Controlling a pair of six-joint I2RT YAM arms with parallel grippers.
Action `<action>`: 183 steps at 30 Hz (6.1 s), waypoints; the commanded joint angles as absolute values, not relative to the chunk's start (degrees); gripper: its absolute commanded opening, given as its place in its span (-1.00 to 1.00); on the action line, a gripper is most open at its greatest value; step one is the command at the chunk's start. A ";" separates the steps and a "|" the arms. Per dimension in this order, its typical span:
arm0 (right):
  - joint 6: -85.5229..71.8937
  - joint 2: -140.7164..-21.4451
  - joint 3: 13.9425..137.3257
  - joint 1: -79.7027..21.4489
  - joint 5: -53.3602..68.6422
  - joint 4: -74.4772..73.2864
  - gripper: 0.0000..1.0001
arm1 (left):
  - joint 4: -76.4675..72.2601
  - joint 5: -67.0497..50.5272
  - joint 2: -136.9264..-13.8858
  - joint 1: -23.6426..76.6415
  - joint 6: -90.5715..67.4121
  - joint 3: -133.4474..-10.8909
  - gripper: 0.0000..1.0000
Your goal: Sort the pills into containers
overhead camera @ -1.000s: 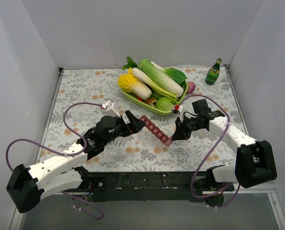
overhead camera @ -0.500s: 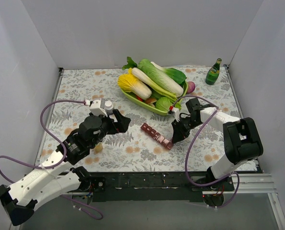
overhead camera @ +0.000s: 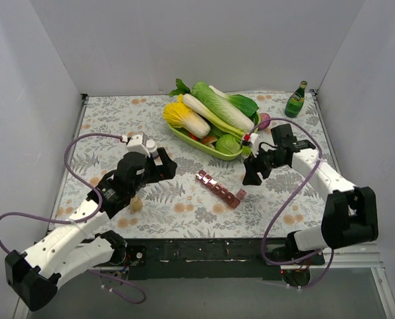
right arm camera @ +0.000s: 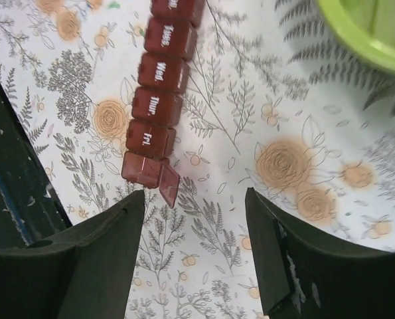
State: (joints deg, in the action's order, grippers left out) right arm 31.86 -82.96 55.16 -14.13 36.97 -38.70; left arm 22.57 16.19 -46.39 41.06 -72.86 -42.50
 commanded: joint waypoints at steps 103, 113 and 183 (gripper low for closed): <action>9.40 -73.39 46.41 -33.31 50.27 -2.29 -0.17 | -8.17 -23.29 -74.09 42.28 -84.72 -46.50 -0.72; 14.23 -70.32 45.09 -32.26 56.15 -3.69 -0.85 | -8.97 -24.26 -70.58 42.28 -89.12 -45.88 0.29; 28.82 -64.95 42.10 -32.25 46.15 -11.69 -0.95 | 15.21 -19.61 -72.95 43.24 -111.23 -49.41 -1.00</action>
